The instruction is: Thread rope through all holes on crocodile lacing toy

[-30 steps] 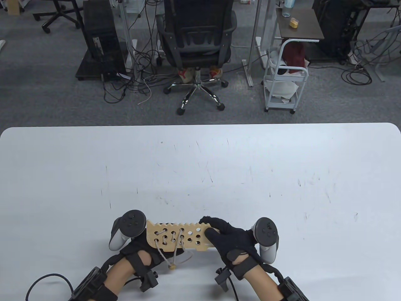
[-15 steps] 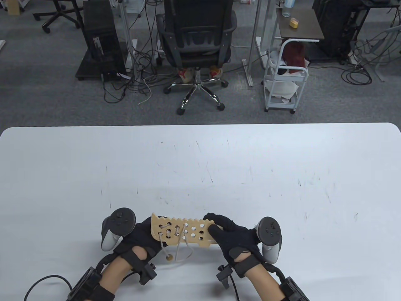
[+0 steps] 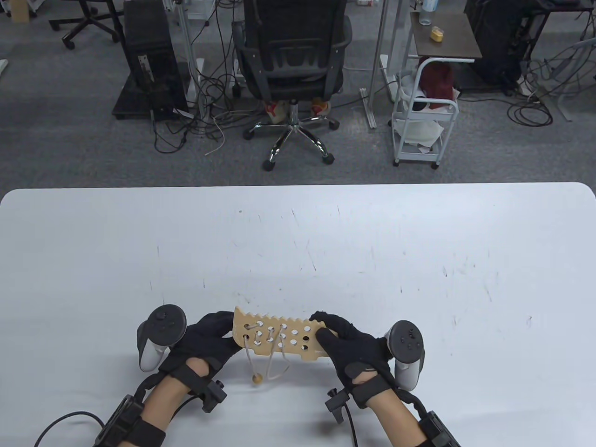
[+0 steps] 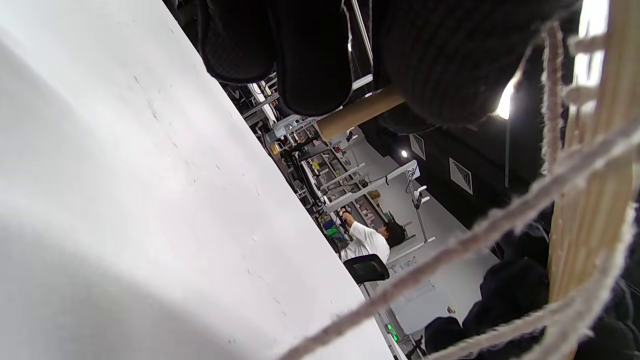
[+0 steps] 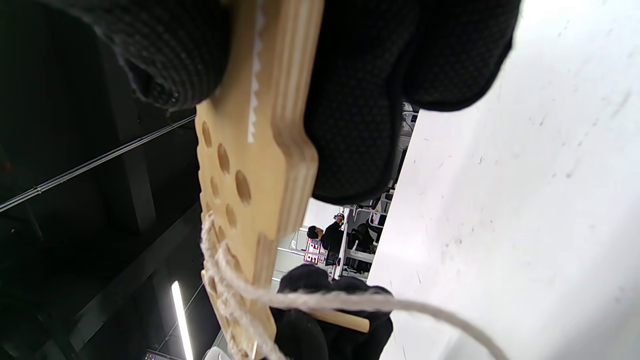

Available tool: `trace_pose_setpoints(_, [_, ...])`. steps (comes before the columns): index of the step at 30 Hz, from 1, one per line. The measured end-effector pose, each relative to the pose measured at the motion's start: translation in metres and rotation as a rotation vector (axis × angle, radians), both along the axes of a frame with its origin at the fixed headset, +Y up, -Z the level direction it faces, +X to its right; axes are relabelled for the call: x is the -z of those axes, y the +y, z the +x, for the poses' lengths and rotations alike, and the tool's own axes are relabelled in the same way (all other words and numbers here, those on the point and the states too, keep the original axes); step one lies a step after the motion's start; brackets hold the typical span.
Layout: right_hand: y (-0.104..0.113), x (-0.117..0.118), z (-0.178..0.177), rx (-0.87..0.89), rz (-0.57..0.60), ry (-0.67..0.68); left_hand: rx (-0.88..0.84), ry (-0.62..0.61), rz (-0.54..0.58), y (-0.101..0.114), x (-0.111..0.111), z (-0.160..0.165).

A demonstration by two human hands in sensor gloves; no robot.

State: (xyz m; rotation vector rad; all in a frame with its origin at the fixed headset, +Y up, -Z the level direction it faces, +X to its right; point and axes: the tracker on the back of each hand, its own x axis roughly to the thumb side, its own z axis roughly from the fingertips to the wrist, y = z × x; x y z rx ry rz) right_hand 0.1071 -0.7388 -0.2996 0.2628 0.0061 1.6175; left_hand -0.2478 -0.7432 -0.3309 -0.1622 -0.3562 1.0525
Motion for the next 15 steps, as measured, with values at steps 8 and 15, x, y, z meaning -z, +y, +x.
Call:
trace_pose_setpoints(8, [-0.003, 0.005, 0.009, -0.006, -0.011, -0.045, -0.036, 0.064, 0.011, 0.002, 0.003, -0.015])
trace_pose_setpoints(15, [-0.005, 0.009, 0.019, 0.004, -0.028, -0.087, -0.065, 0.111, 0.016, 0.003, 0.006, -0.026])
